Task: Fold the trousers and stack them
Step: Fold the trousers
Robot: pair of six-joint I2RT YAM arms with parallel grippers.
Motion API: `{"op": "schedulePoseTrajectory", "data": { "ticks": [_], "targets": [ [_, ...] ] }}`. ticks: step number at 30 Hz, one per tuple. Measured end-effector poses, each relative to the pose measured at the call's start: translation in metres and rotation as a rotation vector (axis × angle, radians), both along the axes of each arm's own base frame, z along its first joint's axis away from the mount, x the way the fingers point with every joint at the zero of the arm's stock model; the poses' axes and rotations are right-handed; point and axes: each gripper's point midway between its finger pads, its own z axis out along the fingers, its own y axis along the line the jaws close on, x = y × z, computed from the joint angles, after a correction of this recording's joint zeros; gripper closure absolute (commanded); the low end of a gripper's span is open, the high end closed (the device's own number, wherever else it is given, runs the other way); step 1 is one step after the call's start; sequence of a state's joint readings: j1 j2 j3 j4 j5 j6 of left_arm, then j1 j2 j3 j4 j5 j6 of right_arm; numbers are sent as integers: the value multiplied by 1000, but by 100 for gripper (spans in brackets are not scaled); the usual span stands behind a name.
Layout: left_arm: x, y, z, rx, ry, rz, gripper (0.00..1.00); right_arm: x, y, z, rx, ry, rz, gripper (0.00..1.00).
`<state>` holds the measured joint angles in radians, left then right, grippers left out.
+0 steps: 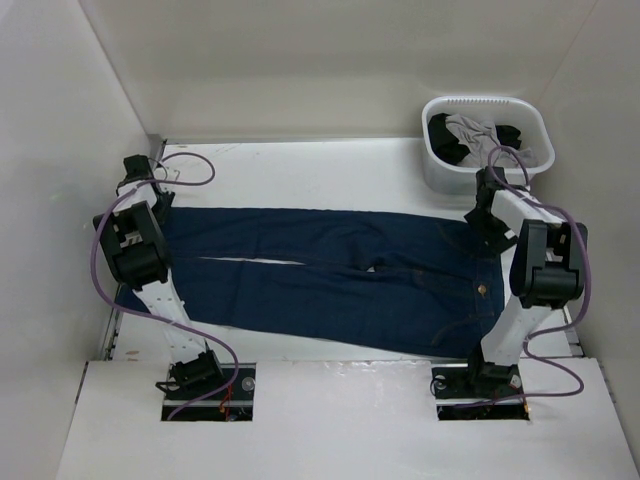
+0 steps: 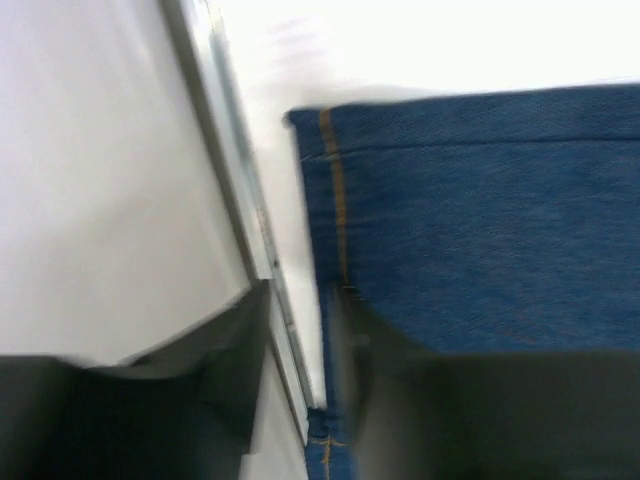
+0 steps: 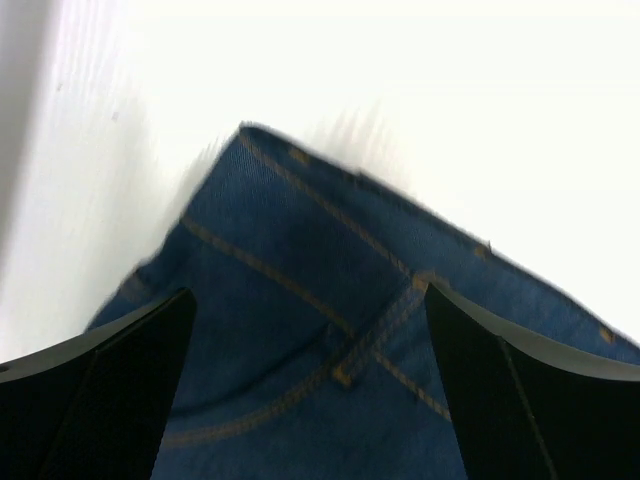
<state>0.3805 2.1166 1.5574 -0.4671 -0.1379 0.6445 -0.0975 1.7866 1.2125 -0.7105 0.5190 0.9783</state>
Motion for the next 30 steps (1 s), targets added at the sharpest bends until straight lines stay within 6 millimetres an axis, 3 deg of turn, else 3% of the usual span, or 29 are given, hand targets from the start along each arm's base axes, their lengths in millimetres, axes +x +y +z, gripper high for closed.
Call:
{"op": "schedulePoseTrajectory", "data": {
  "ticks": [4, 12, 14, 16, 17, 19, 20, 24, 30],
  "targets": [
    [4, -5, 2, -26, -13, -1, 43, 7, -6, -16, 10, 59, 13, 0],
    [3, -7, 7, -62, -35, 17, 35, 4, 7, -26, 91, 33, -29, 0],
    [3, -7, 9, -73, -44, 20, 34, 2, 8, -28, 89, 5, -30, 9],
    [2, -6, 10, -84, -49, 27, 34, 0, 8, -27, 85, -27, -28, 26],
    [1, -5, 10, -92, -52, 30, 34, -2, 8, -28, 82, -41, -26, 40],
    [-1, -4, 10, -107, -56, 39, 34, -7, 6, -28, 69, -47, -15, 78],
    [-2, -4, 11, -116, -59, 43, 33, -12, 5, -29, 64, -40, -14, 87],
    [-2, -8, 15, -153, -76, 48, 33, -13, 4, -28, 63, -33, 10, 100],
    [-4, -18, 18, -204, -67, 49, 33, -11, 11, -25, 19, 9, 118, 100]
  ]
}}
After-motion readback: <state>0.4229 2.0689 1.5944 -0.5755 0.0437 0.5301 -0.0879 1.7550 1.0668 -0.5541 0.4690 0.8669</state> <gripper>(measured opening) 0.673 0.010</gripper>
